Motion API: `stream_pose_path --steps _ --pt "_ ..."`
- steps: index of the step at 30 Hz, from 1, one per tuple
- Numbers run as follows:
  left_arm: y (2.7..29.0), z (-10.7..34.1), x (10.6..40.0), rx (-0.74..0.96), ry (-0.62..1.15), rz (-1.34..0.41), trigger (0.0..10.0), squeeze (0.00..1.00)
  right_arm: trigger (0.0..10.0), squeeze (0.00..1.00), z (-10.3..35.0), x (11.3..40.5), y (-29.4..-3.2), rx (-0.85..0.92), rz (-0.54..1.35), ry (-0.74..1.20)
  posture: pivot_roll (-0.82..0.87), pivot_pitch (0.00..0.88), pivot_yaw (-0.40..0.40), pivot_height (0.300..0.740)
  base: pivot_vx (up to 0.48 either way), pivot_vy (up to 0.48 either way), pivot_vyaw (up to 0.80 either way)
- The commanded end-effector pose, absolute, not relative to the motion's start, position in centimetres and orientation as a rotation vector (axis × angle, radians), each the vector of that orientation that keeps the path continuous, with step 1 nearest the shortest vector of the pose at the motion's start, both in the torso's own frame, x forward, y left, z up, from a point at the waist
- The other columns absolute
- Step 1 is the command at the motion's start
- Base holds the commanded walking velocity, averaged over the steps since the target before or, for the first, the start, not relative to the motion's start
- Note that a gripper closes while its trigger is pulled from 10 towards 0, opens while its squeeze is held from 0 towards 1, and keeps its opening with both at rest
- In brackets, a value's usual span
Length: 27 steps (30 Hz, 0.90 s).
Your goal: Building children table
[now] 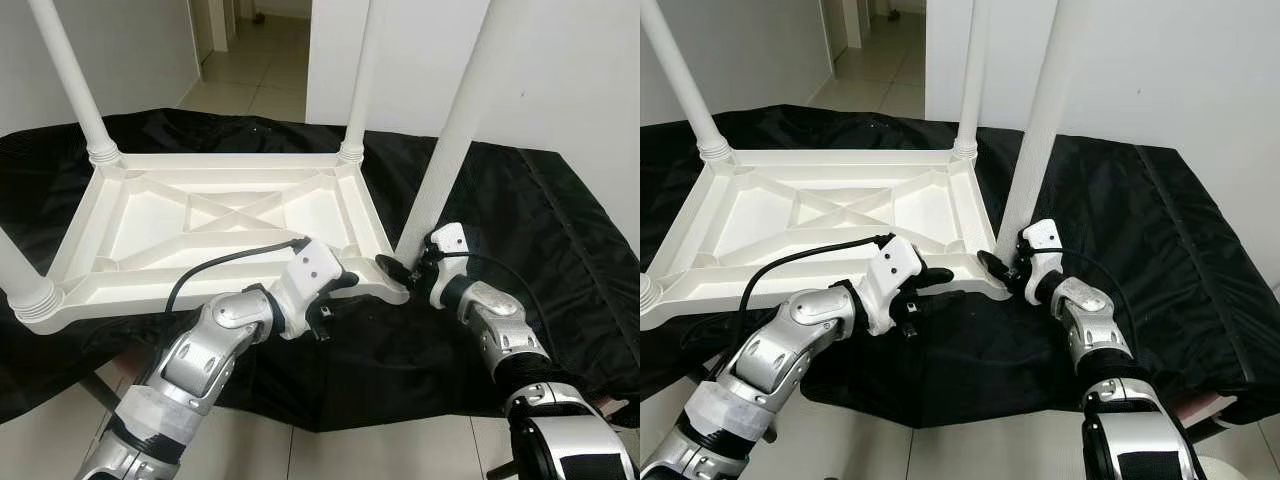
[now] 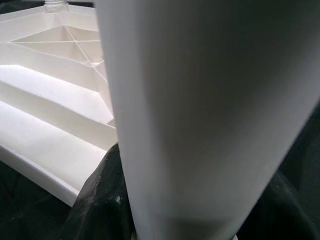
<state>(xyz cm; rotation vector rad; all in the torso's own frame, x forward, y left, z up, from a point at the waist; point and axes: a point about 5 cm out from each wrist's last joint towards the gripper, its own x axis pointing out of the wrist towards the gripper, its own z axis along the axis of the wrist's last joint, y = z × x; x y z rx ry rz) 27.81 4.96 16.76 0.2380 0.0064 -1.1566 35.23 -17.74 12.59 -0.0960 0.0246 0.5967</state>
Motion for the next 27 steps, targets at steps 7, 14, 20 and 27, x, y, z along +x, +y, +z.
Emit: stream_pose_path --steps 7,14,20,27 --pt "5.1 16.8 27.8 0.253 0.003 -1.155 10.0 0.00 10.0 0.00 11.6 35.2 -16.8 -0.042 0.356 0.075 0.05 0.000 -0.030 0.740 0.000 0.000 0.00" --pt "4.9 16.7 27.7 0.247 0.006 -1.156 10.0 0.00 10.0 0.00 11.7 34.2 -13.9 0.109 0.147 0.028 0.05 0.000 -0.031 0.740 0.000 0.000 0.00" --pt "4.9 16.6 27.6 0.244 0.009 -1.158 10.0 0.00 10.0 0.00 12.0 33.8 -13.1 0.131 -0.054 0.000 0.05 0.000 -0.031 0.740 0.000 0.000 0.00" --pt "4.8 16.5 27.4 0.238 0.011 -1.157 10.0 0.00 10.0 0.00 12.7 33.3 -11.4 0.127 -0.148 -0.015 0.05 0.000 -0.047 0.740 0.000 0.000 0.00"
